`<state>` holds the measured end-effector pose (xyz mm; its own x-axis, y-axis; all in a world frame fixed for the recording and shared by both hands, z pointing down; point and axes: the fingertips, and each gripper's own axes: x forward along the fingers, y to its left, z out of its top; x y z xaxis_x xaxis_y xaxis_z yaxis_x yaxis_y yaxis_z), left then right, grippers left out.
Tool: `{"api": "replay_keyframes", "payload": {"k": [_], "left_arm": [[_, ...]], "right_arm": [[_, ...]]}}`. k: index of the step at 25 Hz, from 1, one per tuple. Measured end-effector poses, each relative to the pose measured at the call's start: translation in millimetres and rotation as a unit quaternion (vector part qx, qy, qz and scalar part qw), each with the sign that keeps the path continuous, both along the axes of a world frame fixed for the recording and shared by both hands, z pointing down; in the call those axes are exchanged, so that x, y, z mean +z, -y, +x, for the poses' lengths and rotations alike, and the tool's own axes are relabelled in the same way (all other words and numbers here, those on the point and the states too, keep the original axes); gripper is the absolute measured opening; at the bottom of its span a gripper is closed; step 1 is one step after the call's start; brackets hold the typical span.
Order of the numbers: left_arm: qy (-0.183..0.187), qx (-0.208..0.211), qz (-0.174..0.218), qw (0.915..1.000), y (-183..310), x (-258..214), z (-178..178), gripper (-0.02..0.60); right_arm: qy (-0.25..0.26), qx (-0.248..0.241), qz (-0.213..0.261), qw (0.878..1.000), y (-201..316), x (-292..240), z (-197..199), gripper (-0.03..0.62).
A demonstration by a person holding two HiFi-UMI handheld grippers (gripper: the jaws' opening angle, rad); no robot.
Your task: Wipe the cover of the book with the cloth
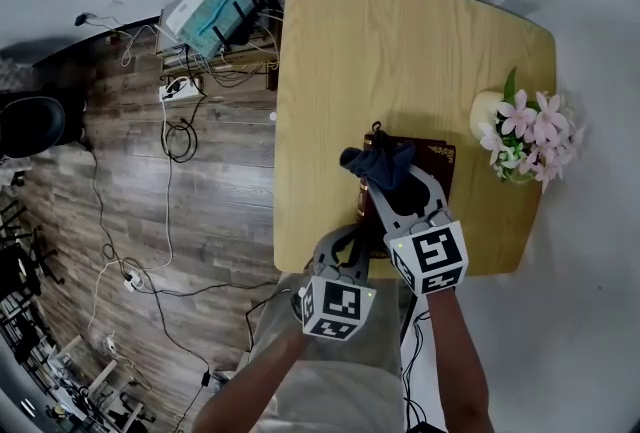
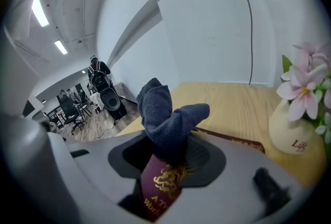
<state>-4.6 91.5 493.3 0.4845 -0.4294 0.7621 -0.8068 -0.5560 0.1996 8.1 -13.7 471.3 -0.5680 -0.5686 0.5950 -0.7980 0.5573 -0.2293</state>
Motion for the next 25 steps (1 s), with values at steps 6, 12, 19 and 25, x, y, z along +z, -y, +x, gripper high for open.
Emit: {"api": "replay_keyframes", "payload": {"k": [6,12,19,25], "left_arm": [[0.009,-0.014,-0.004,0.9999,-1,-1,-2,0.006],[0.000,-0.022,-0.007,0.9997,-1,1,-2,0.006],[-0.006,-0.021,-0.010,0.9997,-1,2,-1,0.006],[-0.014,-0.026,-0.012,0.9995,-1,1,-2,0.006]], "right_arm": [[-0.012,0.018,-0.004,1.000,-2,0,18,0.161],[-0.023,0.047,-0.005,0.999,-4,5,49,0.161],[-0.034,0.092,-0.008,0.995,-6,8,87,0.161],[-0.052,0.118,-0.008,0.992,-12,10,116,0.161]]}}
